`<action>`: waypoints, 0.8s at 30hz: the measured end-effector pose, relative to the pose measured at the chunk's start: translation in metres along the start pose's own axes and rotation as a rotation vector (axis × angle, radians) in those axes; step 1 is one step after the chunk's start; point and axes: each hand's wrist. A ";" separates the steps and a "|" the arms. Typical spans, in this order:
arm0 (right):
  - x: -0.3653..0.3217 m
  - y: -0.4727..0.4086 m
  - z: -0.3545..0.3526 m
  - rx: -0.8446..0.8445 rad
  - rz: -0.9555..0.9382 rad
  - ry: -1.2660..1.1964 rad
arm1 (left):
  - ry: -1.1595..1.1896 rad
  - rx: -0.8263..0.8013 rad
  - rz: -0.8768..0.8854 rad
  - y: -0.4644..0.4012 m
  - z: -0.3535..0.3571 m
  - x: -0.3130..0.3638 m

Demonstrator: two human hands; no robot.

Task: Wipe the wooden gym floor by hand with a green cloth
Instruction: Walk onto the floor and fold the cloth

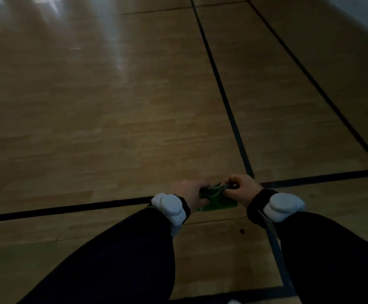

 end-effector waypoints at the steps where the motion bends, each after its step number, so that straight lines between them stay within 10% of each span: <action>1: 0.020 -0.010 0.009 -0.006 0.000 0.011 | -0.012 -0.015 0.001 -0.012 0.020 -0.011; 24: 0.305 -0.172 0.162 -0.071 -0.047 0.286 | -0.081 -0.043 -0.081 -0.184 0.288 -0.188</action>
Point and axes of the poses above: each hand's wrist, its own y-axis away from the middle knuckle, its own z-axis out of the palm, x = y × z, and after that the axes turned 4 degrees about y, right-handed
